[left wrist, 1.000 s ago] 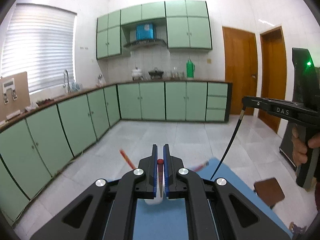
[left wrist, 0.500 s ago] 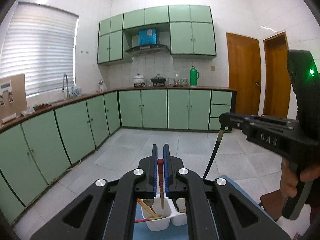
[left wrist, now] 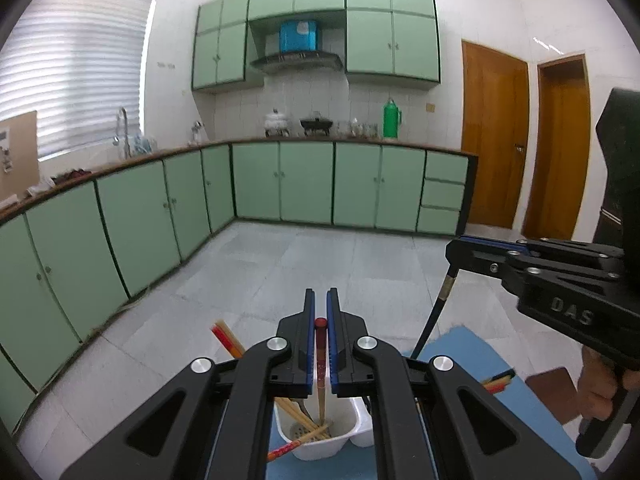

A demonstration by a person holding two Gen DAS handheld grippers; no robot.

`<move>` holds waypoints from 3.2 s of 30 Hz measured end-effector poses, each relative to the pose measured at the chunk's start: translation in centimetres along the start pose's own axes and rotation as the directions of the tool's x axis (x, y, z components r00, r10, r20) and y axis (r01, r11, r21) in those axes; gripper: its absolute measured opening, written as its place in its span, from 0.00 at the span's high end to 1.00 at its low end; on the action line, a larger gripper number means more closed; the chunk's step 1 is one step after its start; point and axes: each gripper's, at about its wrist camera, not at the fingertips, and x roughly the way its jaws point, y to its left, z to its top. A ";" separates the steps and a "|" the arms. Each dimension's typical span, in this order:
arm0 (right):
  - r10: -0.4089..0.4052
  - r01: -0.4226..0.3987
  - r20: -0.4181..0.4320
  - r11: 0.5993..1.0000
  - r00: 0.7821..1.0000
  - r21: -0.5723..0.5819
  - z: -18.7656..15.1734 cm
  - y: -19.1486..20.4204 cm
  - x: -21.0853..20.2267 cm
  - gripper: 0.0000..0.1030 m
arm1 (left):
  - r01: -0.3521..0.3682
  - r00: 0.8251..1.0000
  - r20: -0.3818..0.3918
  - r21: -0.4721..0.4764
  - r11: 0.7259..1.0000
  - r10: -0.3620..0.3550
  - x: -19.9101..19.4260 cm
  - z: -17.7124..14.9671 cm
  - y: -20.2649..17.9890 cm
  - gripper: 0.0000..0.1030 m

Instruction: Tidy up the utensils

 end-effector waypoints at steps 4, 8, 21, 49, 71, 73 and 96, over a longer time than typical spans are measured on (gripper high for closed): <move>0.009 -0.008 -0.039 1.000 0.999 0.025 -0.9 -0.4 0.6 0.90 | 0.000 0.998 -0.057 -0.026 1.000 -0.001 1.0 -1.2 0.4 0.90; -0.019 0.019 -0.005 0.998 1.000 0.067 -1.1 -1.4 -1.3 0.59 | -0.003 0.999 -0.038 -0.050 0.999 0.001 -1.0 -1.6 0.7 0.70; -0.122 0.110 0.093 0.986 0.988 0.122 -5.6 -2.4 -11.7 0.06 | -0.039 0.998 0.042 -0.088 0.995 0.043 -11.8 -4.9 -1.1 0.24; -0.059 0.052 0.104 0.996 0.993 0.074 -14.1 4.2 -21.9 0.05 | -0.097 0.990 0.094 -0.079 0.992 0.104 -23.0 -9.6 -5.6 0.06; -0.054 0.051 0.133 0.998 0.990 0.026 -14.2 5.6 -23.6 0.05 | -0.114 0.983 0.139 -0.068 0.991 0.123 -25.3 -9.6 -6.1 0.06; -0.053 0.050 0.136 0.998 0.989 0.025 -14.1 5.7 -23.7 0.05 | -0.114 0.982 0.141 -0.068 0.991 0.123 -25.4 -9.6 -6.2 0.06; -0.053 0.053 0.153 0.999 0.987 0.007 -14.1 6.5 -24.3 0.05 | -0.118 0.980 0.156 -0.066 0.991 0.127 -26.2 -9.7 -6.1 0.06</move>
